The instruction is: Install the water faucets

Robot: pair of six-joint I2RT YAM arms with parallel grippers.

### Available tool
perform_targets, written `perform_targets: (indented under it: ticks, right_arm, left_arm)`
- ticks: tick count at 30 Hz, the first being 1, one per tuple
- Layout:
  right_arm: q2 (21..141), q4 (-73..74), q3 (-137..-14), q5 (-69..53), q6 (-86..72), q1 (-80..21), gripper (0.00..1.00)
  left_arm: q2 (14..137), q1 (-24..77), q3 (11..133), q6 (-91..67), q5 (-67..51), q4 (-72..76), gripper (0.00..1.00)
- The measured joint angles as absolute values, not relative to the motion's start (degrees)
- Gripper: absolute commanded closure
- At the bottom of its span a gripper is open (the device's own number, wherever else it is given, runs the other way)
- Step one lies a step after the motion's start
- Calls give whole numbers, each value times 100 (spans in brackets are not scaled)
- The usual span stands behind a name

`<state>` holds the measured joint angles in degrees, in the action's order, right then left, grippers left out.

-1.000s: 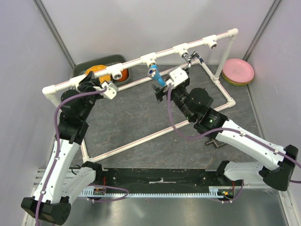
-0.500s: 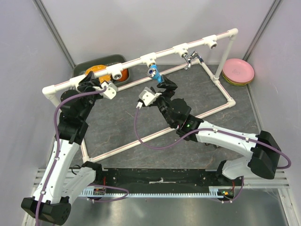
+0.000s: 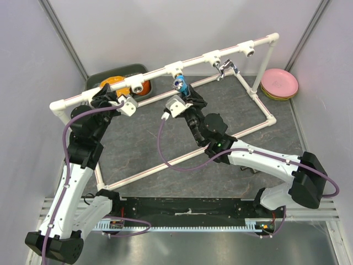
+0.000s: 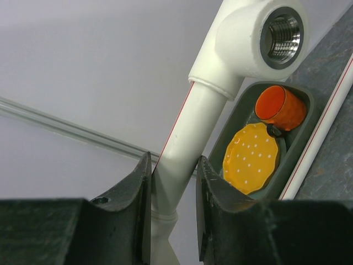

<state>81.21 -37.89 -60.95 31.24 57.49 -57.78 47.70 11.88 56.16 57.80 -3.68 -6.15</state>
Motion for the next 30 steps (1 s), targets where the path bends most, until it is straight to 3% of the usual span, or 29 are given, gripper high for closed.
perform_targets:
  ticks: [1,3,13,21,30]
  right_arm:
    - [8121,-3889,-6114,3190,5522,-5769,92]
    - [8123,-3927,-6123,3284,5301,-5771,99]
    - [8073,-3575,-6254,3522,3684,-5741,100]
    - [7623,-3286,-5964,3079,556,-5384,100]
    - [7505,-3638,-5684,2829,-1765,-5111,100]
  left_arm:
    - [4772,1186,5616,5774,-379,-604,98]
    - [4772,1184,5614,5758,-399,-598,98]
    - [4759,1149,5610,5634,-460,-587,98]
    - [4698,1144,5590,5570,-565,-622,98]
    - [4683,1135,5588,5518,-574,-615,98]
